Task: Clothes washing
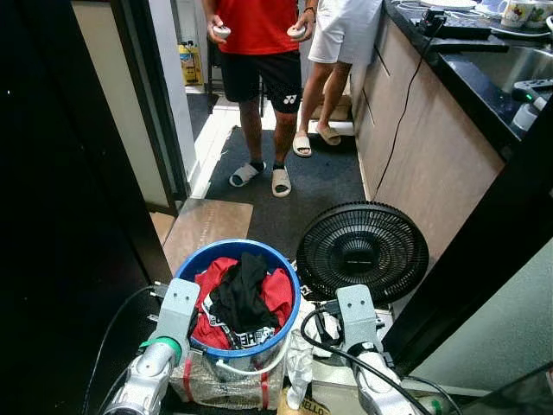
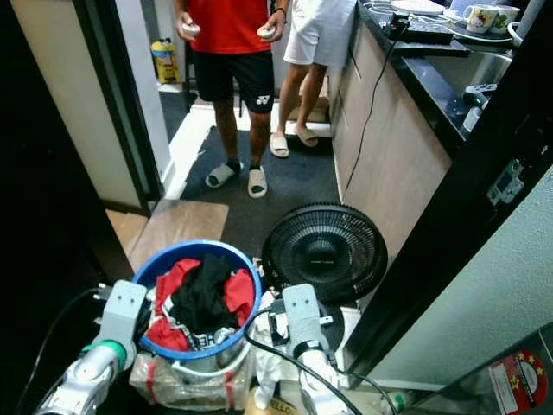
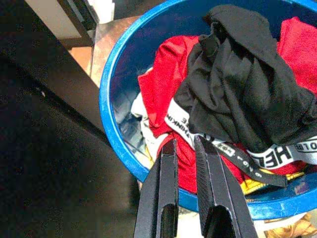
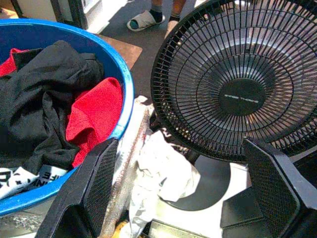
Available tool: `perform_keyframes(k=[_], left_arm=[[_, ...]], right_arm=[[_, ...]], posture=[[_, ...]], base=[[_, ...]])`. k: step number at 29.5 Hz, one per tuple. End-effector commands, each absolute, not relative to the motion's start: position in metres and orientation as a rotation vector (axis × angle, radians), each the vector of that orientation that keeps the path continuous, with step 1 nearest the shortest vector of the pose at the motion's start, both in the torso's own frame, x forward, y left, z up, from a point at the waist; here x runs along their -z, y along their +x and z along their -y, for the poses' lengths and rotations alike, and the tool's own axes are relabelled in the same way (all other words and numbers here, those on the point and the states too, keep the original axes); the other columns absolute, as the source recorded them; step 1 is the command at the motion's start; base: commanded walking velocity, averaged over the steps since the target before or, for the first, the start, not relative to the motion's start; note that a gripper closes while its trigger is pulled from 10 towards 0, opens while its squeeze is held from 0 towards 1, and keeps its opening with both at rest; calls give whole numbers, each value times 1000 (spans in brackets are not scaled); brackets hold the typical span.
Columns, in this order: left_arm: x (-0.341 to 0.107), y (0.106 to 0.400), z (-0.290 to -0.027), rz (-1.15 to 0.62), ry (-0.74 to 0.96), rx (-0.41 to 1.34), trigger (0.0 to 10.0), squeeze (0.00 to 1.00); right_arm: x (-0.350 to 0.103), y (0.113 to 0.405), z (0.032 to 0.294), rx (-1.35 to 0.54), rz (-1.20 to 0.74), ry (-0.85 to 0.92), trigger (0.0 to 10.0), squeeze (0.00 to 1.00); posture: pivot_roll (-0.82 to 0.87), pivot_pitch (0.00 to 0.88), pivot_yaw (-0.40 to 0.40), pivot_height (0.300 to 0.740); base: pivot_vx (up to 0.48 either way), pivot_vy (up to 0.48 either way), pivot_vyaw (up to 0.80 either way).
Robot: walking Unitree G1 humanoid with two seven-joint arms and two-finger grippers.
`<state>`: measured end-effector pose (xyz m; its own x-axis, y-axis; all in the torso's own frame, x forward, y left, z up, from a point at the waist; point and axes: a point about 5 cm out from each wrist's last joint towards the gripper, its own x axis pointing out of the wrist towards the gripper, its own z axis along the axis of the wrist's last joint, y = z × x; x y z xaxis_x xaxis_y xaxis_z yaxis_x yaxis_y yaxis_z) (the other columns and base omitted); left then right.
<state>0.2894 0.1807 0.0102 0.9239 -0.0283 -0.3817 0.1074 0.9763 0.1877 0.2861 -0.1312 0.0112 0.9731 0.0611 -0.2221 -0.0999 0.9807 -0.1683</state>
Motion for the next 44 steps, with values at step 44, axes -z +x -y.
perform_keyframes(k=[44], left_arm=[[-8, 290, -178, -387, 212, 73, 10000, 0]], right_arm=[[-8, 285, 130, -75, -233, -173, 10000, 0]], posture=[[69, 0, 22, 740]], base=[[0, 0, 0]])
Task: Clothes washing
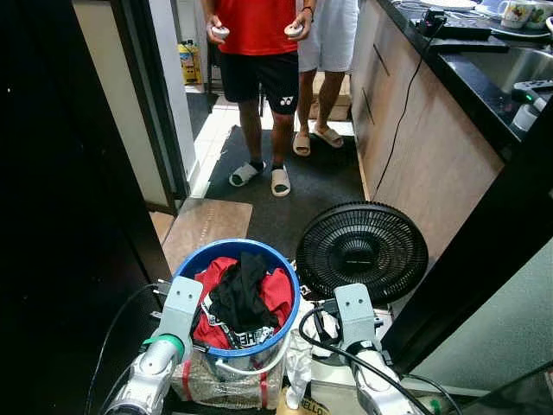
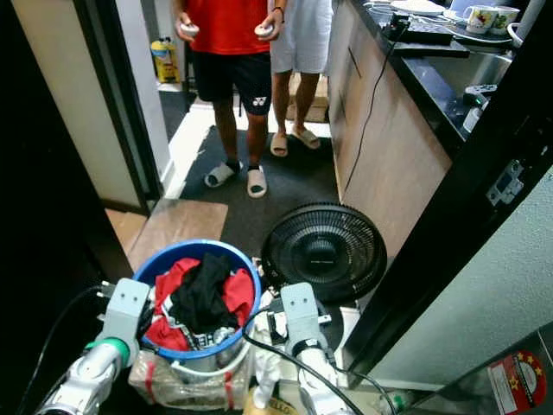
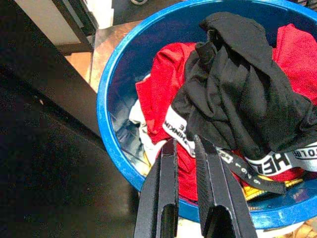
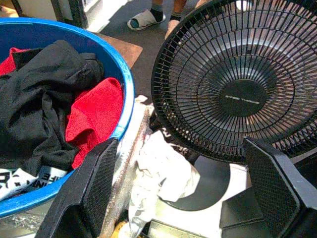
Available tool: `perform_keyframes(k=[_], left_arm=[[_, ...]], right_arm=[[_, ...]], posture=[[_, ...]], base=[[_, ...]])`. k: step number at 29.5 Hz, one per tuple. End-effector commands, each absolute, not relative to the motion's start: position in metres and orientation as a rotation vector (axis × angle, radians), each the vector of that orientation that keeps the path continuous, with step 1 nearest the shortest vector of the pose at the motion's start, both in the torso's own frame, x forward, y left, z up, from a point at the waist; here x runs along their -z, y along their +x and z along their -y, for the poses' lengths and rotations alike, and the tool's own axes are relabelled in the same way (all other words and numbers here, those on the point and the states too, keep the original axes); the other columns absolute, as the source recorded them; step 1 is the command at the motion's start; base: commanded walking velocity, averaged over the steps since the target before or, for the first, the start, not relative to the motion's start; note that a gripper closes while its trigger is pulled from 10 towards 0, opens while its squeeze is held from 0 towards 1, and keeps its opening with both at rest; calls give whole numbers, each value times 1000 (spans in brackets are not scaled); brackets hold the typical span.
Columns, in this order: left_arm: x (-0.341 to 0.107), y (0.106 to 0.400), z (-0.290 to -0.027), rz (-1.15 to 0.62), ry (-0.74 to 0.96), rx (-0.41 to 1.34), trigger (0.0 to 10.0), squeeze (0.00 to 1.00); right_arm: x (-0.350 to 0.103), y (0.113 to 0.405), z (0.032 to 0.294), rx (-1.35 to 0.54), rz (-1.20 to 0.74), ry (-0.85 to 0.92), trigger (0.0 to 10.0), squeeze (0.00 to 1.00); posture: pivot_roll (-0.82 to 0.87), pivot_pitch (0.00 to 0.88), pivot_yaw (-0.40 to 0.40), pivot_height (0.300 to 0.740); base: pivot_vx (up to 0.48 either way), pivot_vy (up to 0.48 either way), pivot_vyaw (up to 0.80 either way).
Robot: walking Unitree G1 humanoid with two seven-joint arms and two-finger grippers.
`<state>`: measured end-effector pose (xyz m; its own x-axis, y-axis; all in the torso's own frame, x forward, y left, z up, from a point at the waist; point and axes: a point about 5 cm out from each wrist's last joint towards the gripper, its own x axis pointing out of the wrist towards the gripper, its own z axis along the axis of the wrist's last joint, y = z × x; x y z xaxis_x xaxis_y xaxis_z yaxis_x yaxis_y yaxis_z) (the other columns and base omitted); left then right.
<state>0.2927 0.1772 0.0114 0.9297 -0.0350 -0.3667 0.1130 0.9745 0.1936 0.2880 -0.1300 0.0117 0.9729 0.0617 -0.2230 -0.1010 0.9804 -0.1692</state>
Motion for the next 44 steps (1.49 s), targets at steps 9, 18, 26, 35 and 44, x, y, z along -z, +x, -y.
perform_keyframes(k=[9, 18, 26, 35, 44], left_arm=[[-7, 290, -178, -387, 207, 71, 10000, 0], [-7, 290, -178, -386, 205, 68, 10000, 0], [-7, 290, -177, -385, 206, 72, 10000, 0], [-7, 291, -176, -384, 206, 73, 10000, 0], [-7, 291, -176, -384, 206, 71, 10000, 0]], right_arm=[[-8, 285, 129, -80, -234, -174, 10000, 0], [-8, 285, 128, -83, -232, -172, 10000, 0], [-10, 285, 125, -100, -217, -178, 10000, 0], [-11, 285, 122, -124, -203, -178, 10000, 0], [-11, 286, 122, -136, -207, -187, 10000, 0]], posture=[[72, 0, 20, 740], [73, 0, 20, 740], [68, 0, 21, 740], [68, 0, 19, 740], [72, 0, 14, 740]], base=[[0, 0, 0], [-297, 0, 0], [-324, 0, 0], [-322, 0, 0], [-297, 0, 0]])
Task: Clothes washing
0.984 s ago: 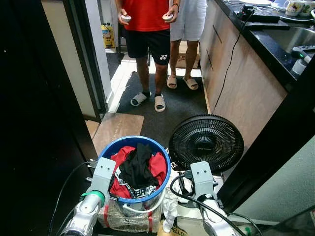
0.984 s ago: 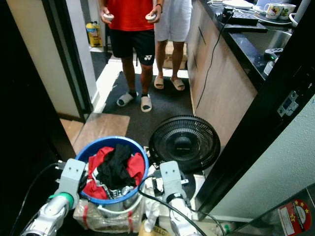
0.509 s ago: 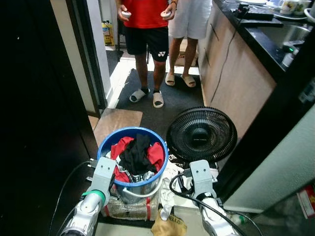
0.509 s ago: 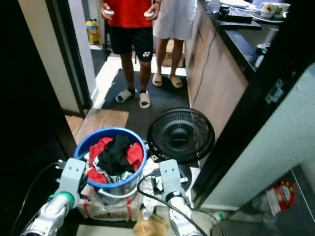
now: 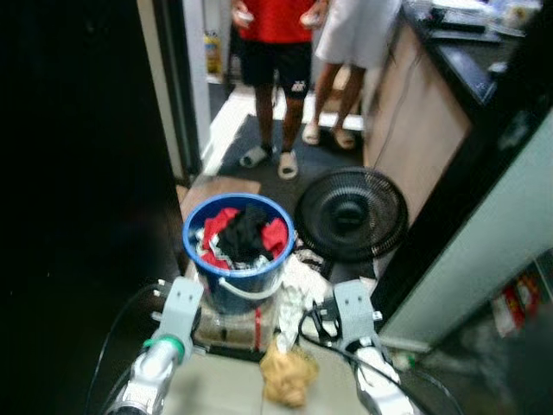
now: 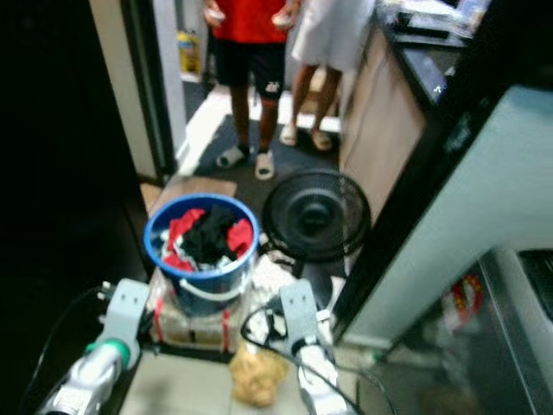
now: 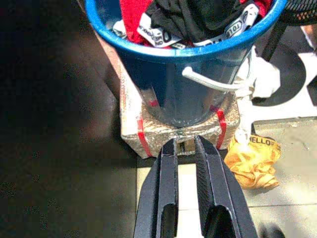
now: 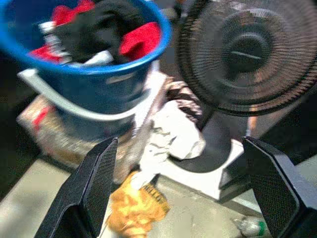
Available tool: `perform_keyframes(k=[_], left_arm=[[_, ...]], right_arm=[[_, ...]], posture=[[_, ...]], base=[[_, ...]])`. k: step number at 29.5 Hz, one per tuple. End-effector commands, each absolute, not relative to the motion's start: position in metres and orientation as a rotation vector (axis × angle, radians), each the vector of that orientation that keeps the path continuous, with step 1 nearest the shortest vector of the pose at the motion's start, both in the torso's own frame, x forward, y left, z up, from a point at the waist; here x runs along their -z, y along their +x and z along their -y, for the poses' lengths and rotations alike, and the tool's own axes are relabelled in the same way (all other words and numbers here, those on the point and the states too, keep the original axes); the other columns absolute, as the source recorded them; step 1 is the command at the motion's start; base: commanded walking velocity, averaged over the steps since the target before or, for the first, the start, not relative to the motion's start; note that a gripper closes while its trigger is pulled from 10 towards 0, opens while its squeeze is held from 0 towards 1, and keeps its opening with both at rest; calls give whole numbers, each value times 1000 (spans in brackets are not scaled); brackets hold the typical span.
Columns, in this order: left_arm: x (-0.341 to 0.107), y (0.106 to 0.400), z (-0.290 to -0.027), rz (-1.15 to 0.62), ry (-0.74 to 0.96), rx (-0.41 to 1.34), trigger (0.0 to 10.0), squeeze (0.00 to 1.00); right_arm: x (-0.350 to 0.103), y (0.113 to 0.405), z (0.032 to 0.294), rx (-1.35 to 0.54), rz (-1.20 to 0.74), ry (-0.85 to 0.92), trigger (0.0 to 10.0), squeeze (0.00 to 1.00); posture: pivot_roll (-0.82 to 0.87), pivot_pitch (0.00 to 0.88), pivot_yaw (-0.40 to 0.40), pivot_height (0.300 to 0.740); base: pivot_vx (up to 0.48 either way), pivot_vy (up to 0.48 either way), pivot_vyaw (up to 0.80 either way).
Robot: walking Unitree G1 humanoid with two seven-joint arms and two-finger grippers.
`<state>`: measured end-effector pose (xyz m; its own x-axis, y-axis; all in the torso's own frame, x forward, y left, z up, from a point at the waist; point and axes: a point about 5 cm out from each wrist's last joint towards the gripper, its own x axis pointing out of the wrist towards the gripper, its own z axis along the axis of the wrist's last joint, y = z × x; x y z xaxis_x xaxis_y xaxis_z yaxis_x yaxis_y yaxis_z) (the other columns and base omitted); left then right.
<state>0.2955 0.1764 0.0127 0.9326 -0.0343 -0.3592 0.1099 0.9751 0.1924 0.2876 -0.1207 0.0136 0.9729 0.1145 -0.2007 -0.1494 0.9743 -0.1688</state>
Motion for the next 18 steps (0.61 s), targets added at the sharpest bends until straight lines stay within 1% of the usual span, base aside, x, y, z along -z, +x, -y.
perform_keyframes(k=[1, 10, 18], left_arm=[[-7, 291, -176, -384, 206, 71, 10000, 0], [-7, 291, -176, -381, 205, 70, 10000, 0], [-8, 292, -176, -379, 195, 66, 10000, 0]], right_arm=[[-11, 286, 122, -136, -207, -187, 10000, 0], [-11, 286, 122, -142, -207, -193, 10000, 0], [-9, 286, 120, -156, -215, -213, 10000, 0]], posture=[[72, 0, 14, 740], [73, 0, 12, 740], [75, 0, 12, 740]], base=[[-292, 0, 0], [-289, 0, 0], [0, 0, 0]])
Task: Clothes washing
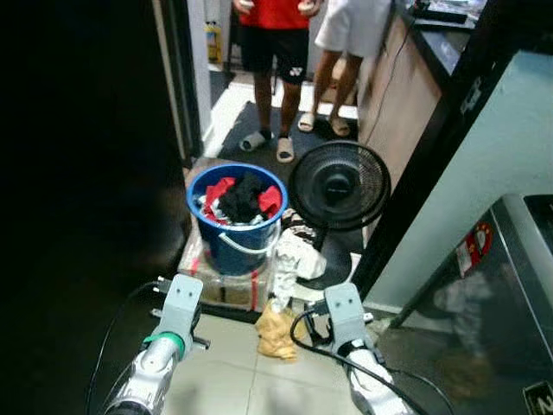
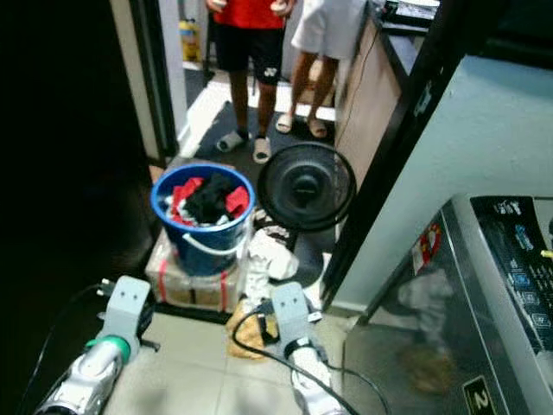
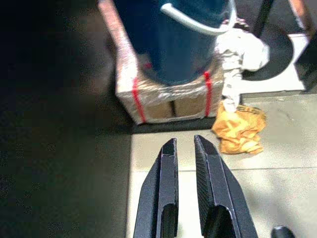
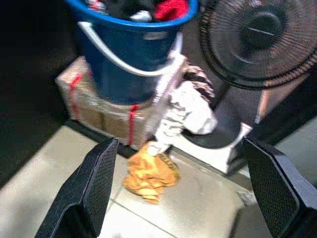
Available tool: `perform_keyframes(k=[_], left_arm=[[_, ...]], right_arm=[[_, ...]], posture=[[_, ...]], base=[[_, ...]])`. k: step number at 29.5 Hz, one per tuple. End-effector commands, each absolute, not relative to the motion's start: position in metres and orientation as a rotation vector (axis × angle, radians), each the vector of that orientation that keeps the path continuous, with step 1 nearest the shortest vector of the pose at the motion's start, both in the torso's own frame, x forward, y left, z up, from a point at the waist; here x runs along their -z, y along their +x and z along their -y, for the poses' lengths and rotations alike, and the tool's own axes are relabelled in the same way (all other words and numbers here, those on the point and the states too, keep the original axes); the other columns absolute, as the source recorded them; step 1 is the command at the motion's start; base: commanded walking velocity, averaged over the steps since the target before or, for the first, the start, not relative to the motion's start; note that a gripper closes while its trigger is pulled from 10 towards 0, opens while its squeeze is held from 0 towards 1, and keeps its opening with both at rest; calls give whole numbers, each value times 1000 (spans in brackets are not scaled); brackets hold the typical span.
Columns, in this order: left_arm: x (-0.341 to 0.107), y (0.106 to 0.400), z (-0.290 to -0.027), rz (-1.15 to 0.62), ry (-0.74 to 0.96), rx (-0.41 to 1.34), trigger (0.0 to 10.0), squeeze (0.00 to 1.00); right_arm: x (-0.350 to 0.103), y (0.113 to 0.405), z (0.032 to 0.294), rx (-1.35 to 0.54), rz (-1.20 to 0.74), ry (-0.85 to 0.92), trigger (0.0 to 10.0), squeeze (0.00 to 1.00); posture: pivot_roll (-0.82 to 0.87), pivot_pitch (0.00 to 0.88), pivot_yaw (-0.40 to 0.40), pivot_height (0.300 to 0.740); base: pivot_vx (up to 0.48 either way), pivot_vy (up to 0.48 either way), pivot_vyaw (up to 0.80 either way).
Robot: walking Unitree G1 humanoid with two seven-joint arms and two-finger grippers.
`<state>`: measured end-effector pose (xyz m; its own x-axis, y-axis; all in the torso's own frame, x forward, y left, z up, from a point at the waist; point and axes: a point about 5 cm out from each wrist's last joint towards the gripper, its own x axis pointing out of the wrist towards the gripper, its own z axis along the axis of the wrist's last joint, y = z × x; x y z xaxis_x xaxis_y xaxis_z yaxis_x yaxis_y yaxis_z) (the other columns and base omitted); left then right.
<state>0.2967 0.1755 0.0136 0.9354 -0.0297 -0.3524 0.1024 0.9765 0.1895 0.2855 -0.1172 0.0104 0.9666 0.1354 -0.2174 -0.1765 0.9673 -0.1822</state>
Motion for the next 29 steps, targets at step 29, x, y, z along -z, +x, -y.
perform_keyframes(k=[29], left_arm=[[-7, 290, -175, -369, 218, 79, 10000, 0]], right_arm=[[-6, 283, 119, -174, -222, -243, 10000, 0]], posture=[[75, 0, 13, 740]], base=[[333, 0, 175]])
